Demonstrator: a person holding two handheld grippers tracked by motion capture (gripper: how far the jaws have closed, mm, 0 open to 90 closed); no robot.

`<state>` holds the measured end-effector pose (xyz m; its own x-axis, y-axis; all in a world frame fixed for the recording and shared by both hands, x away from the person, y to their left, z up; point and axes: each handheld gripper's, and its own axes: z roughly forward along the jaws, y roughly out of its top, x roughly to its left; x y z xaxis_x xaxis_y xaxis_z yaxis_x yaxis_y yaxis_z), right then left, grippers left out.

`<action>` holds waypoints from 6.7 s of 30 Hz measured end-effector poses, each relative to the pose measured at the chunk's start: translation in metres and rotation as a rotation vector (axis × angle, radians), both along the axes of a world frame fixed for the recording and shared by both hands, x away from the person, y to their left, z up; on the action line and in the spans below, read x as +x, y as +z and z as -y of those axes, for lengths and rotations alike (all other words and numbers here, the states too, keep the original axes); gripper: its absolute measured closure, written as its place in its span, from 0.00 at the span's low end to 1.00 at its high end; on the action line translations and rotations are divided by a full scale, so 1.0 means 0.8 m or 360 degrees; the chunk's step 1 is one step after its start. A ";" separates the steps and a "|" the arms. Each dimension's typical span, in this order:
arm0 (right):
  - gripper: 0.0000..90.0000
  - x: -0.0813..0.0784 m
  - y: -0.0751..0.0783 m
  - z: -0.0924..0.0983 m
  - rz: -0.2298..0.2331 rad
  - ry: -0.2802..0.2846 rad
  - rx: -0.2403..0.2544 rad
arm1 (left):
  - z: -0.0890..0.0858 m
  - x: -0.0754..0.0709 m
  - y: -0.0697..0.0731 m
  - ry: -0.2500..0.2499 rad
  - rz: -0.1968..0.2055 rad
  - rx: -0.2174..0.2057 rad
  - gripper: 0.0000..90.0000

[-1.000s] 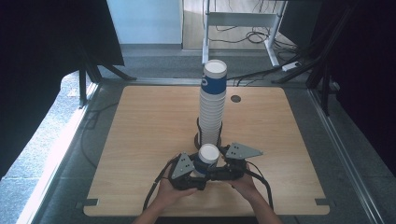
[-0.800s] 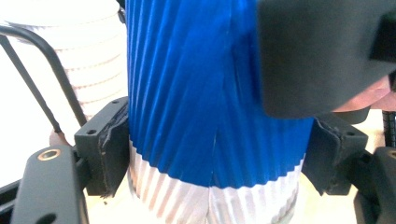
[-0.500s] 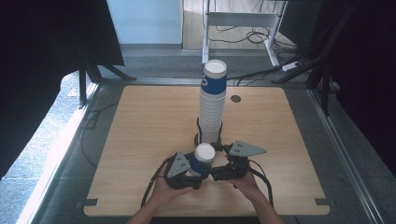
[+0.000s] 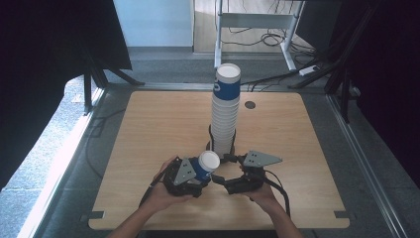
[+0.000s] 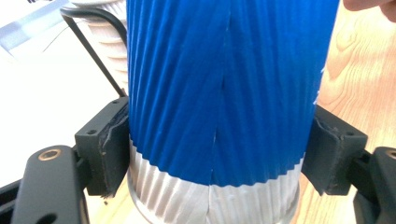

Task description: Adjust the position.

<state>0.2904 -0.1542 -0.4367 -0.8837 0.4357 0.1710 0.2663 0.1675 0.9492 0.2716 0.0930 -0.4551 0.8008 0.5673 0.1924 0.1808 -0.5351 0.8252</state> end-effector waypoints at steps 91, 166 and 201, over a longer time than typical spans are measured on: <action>0.29 0.017 -0.011 0.018 -0.0207 0.0108 0.0154 | 0.026 0.006 -0.033 -0.0108 -0.0107 -0.0566 0.12; 0.31 0.020 -0.027 0.013 -0.0202 0.0216 -0.0013 | 0.023 0.015 -0.008 -0.0232 -0.0100 0.0119 0.10; 0.31 0.024 -0.021 0.041 -0.0199 0.0182 0.0166 | 0.007 0.020 -0.031 -0.0200 -0.0251 -0.0550 0.04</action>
<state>0.3096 -0.1868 -0.4538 -0.8955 0.3079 0.3215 0.3680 0.1058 0.9238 0.2873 0.0874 -0.4799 0.8725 0.4727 -0.1236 0.2704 -0.2565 0.9279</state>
